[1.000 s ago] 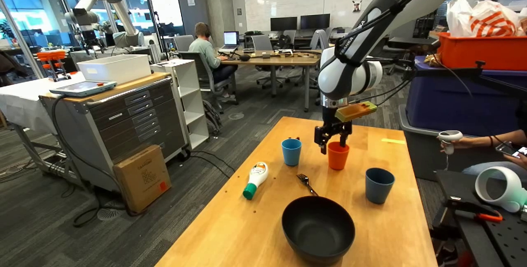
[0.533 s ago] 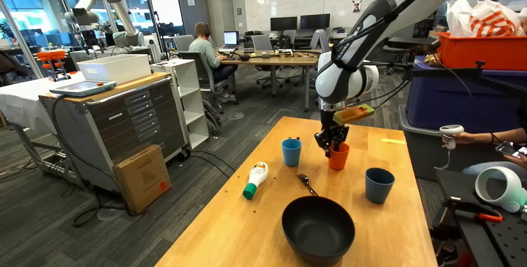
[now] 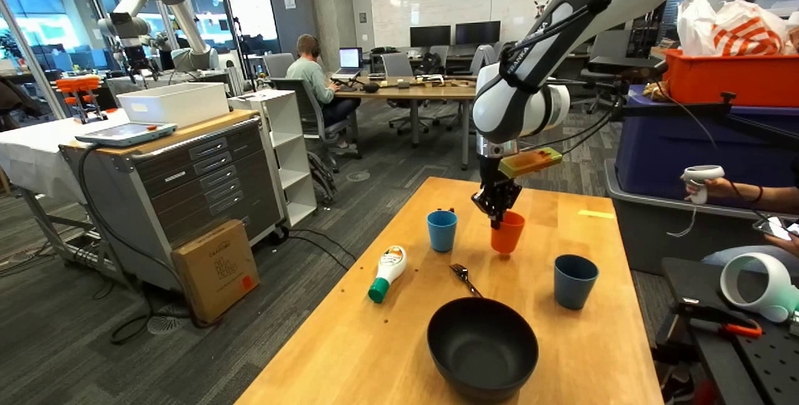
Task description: Place the orange cup inside the black bowl, place the dark blue cup inside the light blue cup and place them inside the orange cup, place the black fork inside the stacked cups
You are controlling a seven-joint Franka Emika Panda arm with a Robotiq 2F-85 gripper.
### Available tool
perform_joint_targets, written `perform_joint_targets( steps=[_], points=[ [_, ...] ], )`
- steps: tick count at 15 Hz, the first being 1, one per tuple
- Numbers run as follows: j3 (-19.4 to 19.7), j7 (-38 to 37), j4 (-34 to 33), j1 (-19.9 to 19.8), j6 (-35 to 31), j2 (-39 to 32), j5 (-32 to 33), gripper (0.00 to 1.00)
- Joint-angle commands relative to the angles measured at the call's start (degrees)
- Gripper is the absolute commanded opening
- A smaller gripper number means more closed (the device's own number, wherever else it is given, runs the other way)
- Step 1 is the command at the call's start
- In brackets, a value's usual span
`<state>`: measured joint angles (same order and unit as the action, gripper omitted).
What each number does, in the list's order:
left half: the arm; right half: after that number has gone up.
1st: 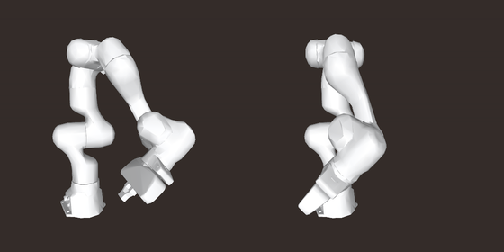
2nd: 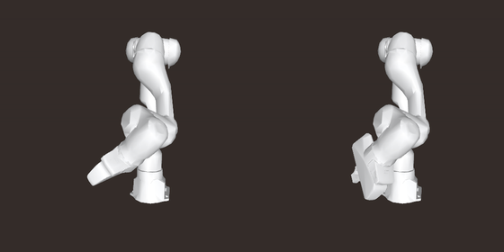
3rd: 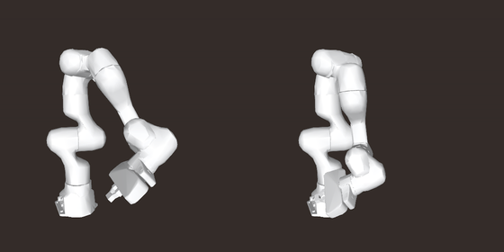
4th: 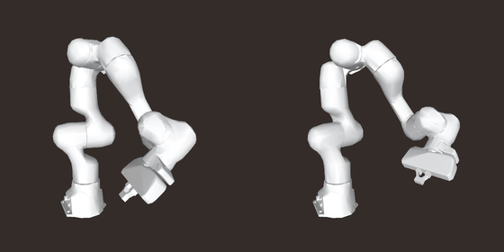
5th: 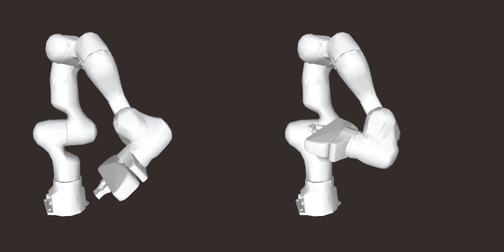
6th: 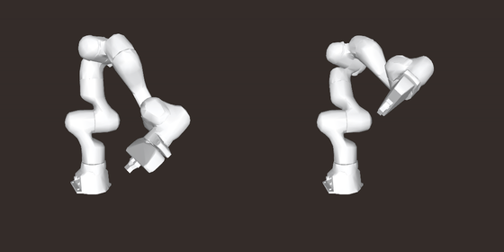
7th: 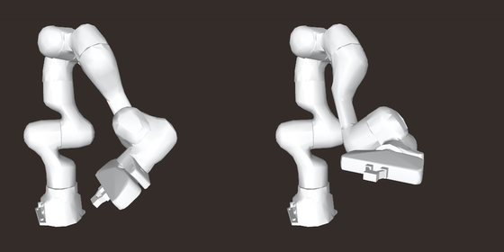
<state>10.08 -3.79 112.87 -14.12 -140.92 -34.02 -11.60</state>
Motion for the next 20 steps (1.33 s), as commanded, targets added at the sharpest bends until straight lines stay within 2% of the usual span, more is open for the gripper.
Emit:
perform_joint_targets(
  steps=[1,5,12,20],
  points=[
    [-0.34,-1.23,2.32,1.28,2.35,5.33,1.12,0.01],
    [-1.44,-0.62,5.11,3.32,4.26,10.60,1.47,0.01],
    [-5.82,-0.11,10.43,9.13,5.72,19.10,2.71,0.01],
    [-10.53,0.39,14.57,15.82,5.60,19.23,7.61,0.01]
  ],
)
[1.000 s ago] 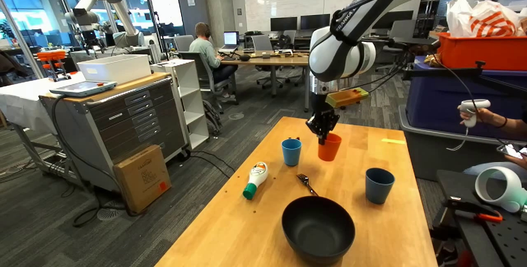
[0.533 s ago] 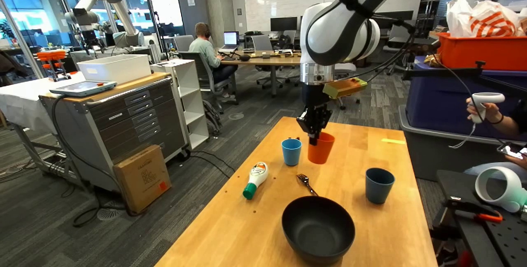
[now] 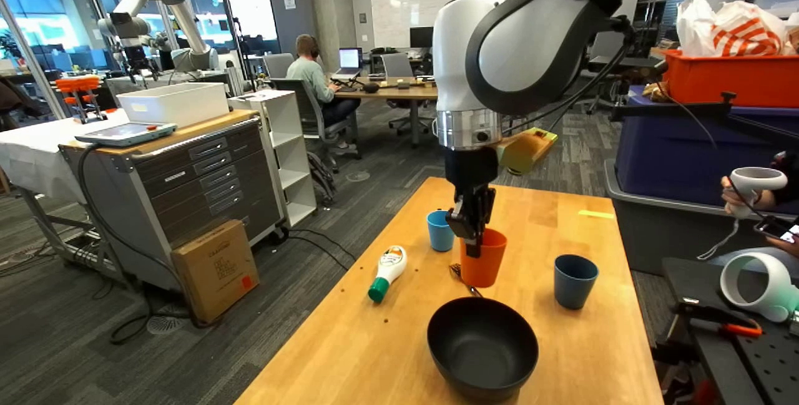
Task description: Place the orange cup inside the black bowl, place the dark blue cup inside the light blue cup and place them inside the orange cup, place the black fork inside the stacked cups
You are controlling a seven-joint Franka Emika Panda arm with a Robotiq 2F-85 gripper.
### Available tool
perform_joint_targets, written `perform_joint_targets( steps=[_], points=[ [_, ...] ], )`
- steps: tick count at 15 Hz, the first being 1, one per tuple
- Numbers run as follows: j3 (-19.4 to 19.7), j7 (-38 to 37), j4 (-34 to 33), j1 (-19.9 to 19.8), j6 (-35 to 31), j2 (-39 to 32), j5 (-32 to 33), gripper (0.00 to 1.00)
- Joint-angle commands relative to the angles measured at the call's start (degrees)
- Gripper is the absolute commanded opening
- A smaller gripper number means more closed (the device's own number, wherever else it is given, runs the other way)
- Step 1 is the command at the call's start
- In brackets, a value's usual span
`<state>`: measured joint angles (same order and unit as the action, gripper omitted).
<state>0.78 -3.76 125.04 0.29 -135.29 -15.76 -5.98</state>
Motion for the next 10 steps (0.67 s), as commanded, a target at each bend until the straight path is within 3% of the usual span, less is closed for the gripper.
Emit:
perform_joint_targets(
  steps=[1,5,10],
  points=[
    [-1.81,0.93,3.22,1.90,-0.85,0.61,2.15,0.01],
    [-4.12,3.48,6.21,3.02,-4.77,-0.84,1.60,0.01],
    [-3.57,3.05,9.38,5.04,-13.61,-2.76,7.30,0.01]
  ],
)
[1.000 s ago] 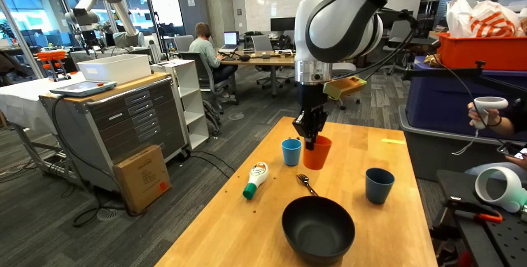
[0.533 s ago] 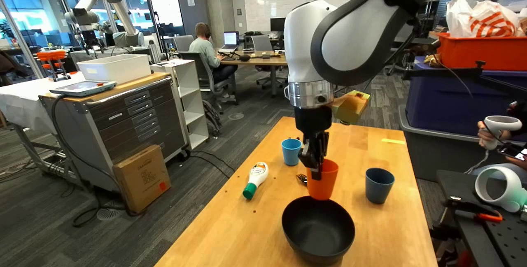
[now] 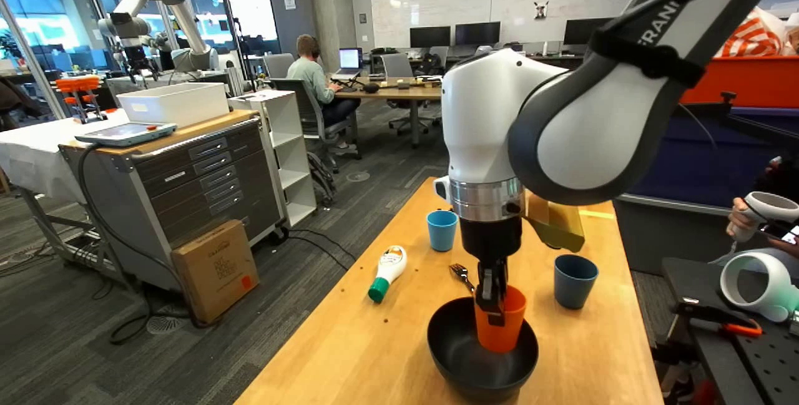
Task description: Place the orange cup inside the black bowl, place the dark blue cup inside the light blue cup and place them inside the orange cup, place the black fork inside the stacked cups
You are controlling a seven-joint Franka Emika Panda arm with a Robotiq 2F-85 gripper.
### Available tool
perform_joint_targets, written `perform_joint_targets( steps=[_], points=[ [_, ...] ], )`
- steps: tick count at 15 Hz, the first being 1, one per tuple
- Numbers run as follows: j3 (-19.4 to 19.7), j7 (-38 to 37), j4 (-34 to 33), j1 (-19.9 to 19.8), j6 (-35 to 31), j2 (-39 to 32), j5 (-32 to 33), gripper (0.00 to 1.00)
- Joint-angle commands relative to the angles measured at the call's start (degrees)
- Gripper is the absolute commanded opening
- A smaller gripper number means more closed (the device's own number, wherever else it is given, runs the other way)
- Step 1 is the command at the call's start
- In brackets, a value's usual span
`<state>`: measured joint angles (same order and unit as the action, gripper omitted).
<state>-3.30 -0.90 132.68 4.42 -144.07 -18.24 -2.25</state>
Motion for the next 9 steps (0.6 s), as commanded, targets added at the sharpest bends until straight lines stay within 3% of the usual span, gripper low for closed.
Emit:
perform_joint_targets(
  steps=[1,6,7,9],
  points=[
    [0.60,0.17,2.02,0.96,-6.30,-0.73,4.45,0.01],
    [0.52,0.30,2.14,0.72,-10.47,-3.18,6.05,0.02],
    [0.52,0.22,2.07,0.71,-10.78,-3.50,6.02,0.30],
    [0.35,0.37,1.96,0.58,-11.04,-3.76,5.70,0.38]
  ],
)
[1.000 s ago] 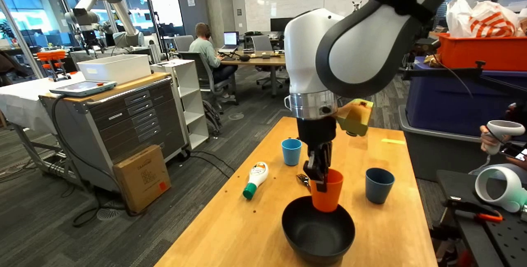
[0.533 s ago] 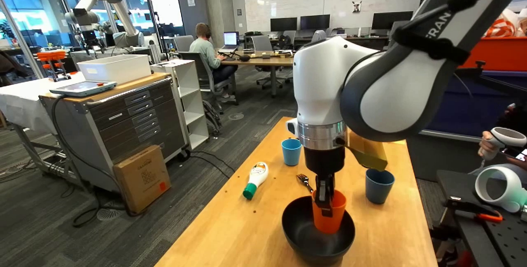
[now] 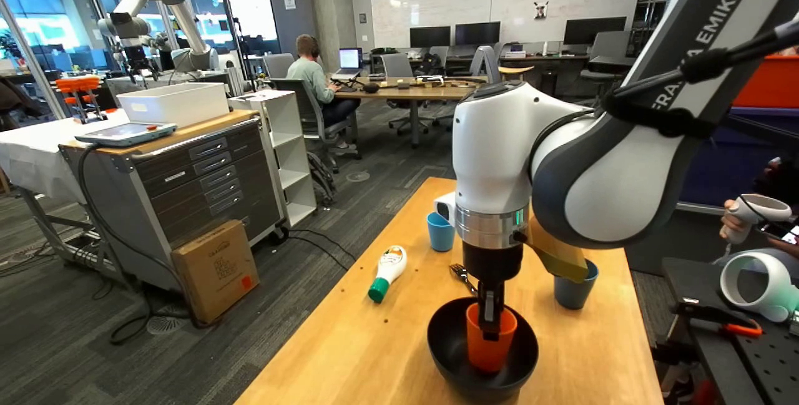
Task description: Place the orange cup inside the black bowl, place the dark blue cup inside the light blue cup and place them inside the orange cup, place the black fork inside the stacked cups
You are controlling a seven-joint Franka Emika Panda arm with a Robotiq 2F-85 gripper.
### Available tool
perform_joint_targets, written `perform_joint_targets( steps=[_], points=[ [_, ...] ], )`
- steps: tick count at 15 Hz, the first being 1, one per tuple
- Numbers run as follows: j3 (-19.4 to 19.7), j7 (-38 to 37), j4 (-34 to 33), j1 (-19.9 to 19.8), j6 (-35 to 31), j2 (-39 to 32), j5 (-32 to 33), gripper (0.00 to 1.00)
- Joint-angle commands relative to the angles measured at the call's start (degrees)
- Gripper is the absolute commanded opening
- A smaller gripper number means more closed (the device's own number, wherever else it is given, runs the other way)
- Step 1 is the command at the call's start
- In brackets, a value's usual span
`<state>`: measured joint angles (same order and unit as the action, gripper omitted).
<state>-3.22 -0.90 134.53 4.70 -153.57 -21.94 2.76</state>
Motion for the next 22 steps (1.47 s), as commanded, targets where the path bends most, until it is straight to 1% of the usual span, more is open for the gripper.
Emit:
perform_joint_targets(
  steps=[1,3,8,13,17,18,19,22],
  points=[
    [0.08,0.50,0.13,0.16,-1.61,-0.02,0.39,0.47],
    [-0.35,0.89,0.22,-0.13,-1.41,0.59,-0.19,0.61],
    [-0.45,0.92,0.96,-0.94,-0.42,4.30,-1.21,1.00],
    [1.45,0.24,2.49,-3.48,0.63,10.44,-2.67,1.00],
    [5.89,-3.90,4.28,-4.66,2.54,14.30,0.11,1.00],
    [6.44,-2.94,4.59,-5.37,3.76,15.03,-0.09,1.00],
    [6.54,-0.51,4.49,-6.26,6.83,15.71,-0.90,1.00],
    [7.60,2.79,3.45,-8.18,14.23,16.39,-0.45,1.00]
  ],
)
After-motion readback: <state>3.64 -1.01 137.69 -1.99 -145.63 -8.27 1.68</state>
